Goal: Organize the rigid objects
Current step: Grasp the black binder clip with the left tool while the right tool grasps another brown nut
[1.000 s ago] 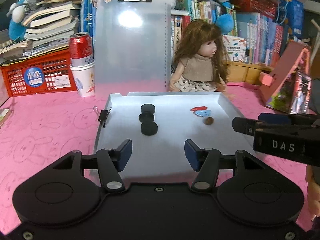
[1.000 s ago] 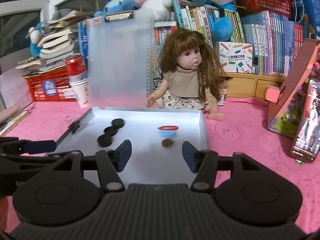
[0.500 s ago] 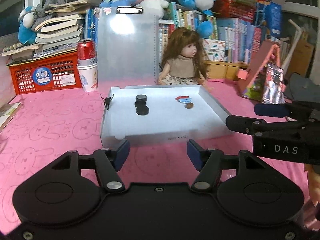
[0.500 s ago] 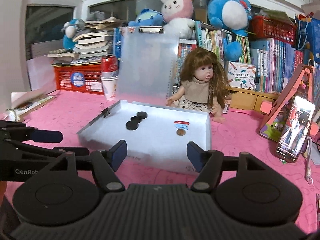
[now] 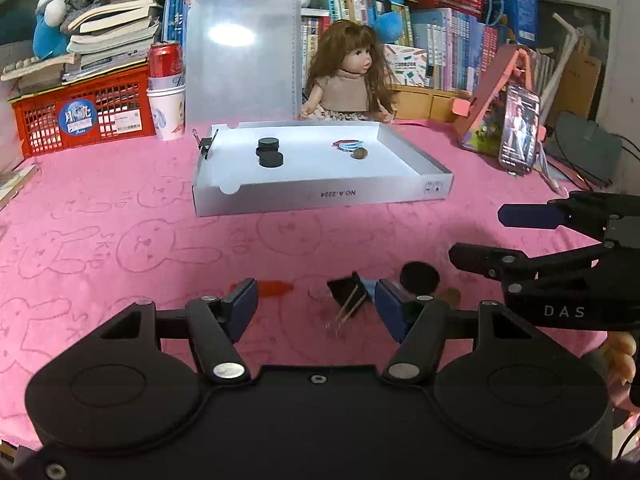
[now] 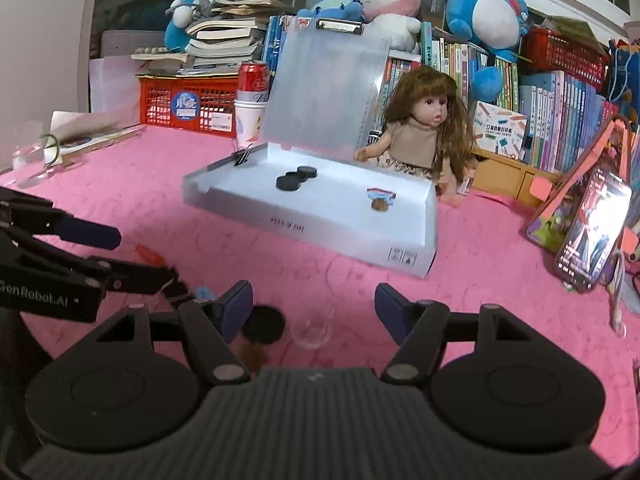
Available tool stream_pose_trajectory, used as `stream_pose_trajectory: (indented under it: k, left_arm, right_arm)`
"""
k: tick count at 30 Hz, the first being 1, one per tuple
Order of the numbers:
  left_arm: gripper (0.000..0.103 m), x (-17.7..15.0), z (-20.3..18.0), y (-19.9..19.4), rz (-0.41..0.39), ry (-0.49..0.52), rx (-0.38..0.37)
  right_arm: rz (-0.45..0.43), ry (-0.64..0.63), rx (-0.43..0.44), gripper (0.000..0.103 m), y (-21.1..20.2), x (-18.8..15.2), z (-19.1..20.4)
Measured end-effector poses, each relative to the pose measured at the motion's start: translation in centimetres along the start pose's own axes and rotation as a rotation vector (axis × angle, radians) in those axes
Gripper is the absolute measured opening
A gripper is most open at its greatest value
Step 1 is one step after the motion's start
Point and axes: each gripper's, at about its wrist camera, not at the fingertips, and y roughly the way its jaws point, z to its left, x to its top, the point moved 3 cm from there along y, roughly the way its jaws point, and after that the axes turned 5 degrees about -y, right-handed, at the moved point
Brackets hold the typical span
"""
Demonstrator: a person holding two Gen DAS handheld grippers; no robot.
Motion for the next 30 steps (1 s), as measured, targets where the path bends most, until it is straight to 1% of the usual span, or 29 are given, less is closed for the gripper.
stream_pose_trajectory:
  k: [2,4,8,12,15,17,18,21,22,23,24,25,27,30]
  left_arm:
    - [0.061,-0.6,-0.3,-0.1,0.002,0.015,-0.006]
    - [0.057,-1.1,-0.7,0.0,0.009,0.036,-0.020]
    - [0.051,-1.6,-1.4,0.3,0.005,0.053,-0.022]
    - [0.047,-1.2,-1.2,1.1,-0.003,0.008,-0.026]
    - [0.046,-0.9,-1.0,2.1,0.007,-0.033,-0.034]
    - [0.043,-0.8,-1.0,2.9,0.016,-0.044,-0.030]
    - [0.039,-0.8,-1.1,3.2,0.022,-0.047,-0.028]
    - [0.037,-1.0,-1.2,3.9,0.023,-0.052,-0.020]
    - [0.030,-1.0,-1.3,4.0,0.016,-0.047,-0.017]
    - [0.025,-1.1,-1.4,4.0,0.011,-0.041,-0.012]
    - [0.014,-1.2,-1.4,3.9,0.006,-0.035,0.003]
    - [0.013,-1.2,-1.5,3.9,0.006,-0.029,0.011]
    - [0.011,-1.3,-1.5,3.8,0.007,-0.032,0.004]
    - [0.010,-1.2,-1.3,3.5,0.008,-0.039,0.003]
  right_arm:
    - [0.005,-0.011,0.024,0.079,-0.3,-0.6,0.4]
    - [0.008,-0.024,0.046,0.079,-0.3,-1.3,0.9]
    - [0.020,-0.037,0.070,0.080,-0.1,-2.4,1.7]
    - [0.029,-0.026,0.073,0.080,0.3,-2.9,2.0]
    - [0.028,-0.015,0.055,0.080,0.6,-3.2,2.1]
    - [0.022,-0.003,0.056,0.079,0.8,-3.4,2.0]
    - [0.020,0.000,0.059,0.078,0.8,-3.4,2.1]
    - [0.014,-0.008,0.063,0.075,0.9,-3.6,2.3]
    - [0.012,-0.012,0.066,0.074,0.8,-3.6,2.3]
    - [0.010,-0.015,0.072,0.065,0.7,-3.6,2.4]
    - [0.010,-0.014,0.081,0.052,0.7,-3.6,2.5]
    - [0.010,-0.013,0.087,0.048,0.5,-3.5,2.6]
    - [0.006,-0.023,0.079,0.026,0.3,-3.4,3.0]
    - [0.005,-0.026,0.075,0.025,0.3,-3.3,3.0]
